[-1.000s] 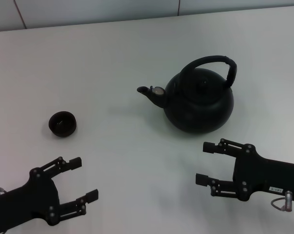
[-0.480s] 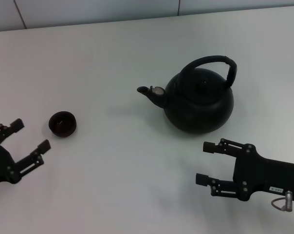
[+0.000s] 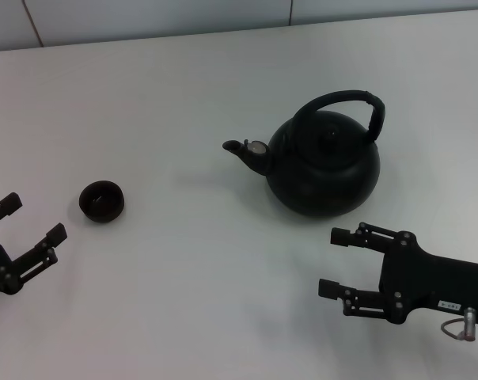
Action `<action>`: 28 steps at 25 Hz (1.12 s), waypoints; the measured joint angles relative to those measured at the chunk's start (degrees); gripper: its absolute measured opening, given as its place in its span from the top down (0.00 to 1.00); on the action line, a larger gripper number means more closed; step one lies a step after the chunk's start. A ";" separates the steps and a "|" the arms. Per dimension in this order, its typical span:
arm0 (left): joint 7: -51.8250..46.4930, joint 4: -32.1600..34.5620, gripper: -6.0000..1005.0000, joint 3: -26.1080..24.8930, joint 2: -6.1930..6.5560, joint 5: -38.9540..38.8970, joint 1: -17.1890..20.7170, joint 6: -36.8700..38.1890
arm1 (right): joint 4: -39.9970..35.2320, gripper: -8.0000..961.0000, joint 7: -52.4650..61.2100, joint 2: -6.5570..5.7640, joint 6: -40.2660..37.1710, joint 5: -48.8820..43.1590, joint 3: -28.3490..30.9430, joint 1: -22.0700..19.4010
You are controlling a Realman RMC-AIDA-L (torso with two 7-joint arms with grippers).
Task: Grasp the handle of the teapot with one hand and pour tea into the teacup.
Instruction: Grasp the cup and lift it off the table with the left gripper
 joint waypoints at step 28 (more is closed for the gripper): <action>0.26 -0.63 0.16 6.55 -0.23 0.08 -2.00 -7.92 | 0.00 0.18 0.00 0.00 0.10 0.09 0.43 0.34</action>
